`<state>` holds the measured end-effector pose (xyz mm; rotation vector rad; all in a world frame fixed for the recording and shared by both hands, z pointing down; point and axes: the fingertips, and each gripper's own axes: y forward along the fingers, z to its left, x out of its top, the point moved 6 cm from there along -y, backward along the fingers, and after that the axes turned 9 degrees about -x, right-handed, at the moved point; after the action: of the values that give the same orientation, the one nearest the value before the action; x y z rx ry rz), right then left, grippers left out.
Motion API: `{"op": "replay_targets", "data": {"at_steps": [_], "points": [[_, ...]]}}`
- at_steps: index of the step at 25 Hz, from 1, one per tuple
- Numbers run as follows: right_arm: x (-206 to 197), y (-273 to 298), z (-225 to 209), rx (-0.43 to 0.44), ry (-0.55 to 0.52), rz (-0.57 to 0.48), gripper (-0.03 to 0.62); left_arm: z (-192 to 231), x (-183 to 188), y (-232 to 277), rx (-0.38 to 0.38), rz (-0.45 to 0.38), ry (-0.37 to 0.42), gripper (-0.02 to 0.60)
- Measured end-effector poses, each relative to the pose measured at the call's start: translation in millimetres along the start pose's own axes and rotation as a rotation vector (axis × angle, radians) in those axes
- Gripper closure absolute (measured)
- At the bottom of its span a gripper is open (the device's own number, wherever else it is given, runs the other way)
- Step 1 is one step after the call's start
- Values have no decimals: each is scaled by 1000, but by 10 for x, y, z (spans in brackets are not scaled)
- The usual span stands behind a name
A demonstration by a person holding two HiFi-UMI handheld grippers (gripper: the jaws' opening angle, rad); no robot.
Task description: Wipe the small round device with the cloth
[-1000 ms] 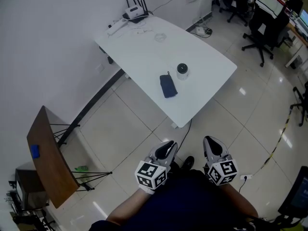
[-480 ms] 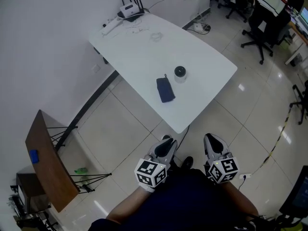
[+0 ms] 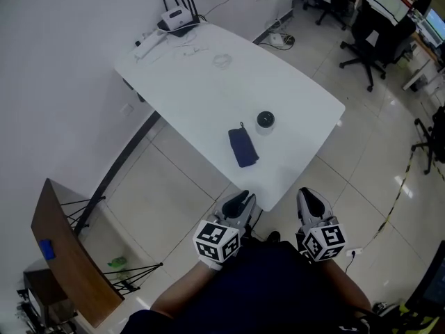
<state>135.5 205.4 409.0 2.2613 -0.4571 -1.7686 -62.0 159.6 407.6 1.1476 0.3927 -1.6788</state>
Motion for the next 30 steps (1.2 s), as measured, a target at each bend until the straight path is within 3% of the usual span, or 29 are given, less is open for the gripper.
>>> {"op": "replay_targets", "data": {"at_steps": [8,16,21,25,30], "points": [[210,403,236,-71,-23,1,568,691,282,147,-8,26,-7,488],[285,663,274,-88,-49,18,516,1367,222,404,80,97,-82,466],[315,904,159,-40,-45,31,496,1625,118,635,155,156,-134,432],[410,1100,18,23,-32,35,479,1809,-28,835,235,221,-223,371],[550,1303,-175,102,-16,33,479,2027,-260,1136,293,278,-345,346]]}}
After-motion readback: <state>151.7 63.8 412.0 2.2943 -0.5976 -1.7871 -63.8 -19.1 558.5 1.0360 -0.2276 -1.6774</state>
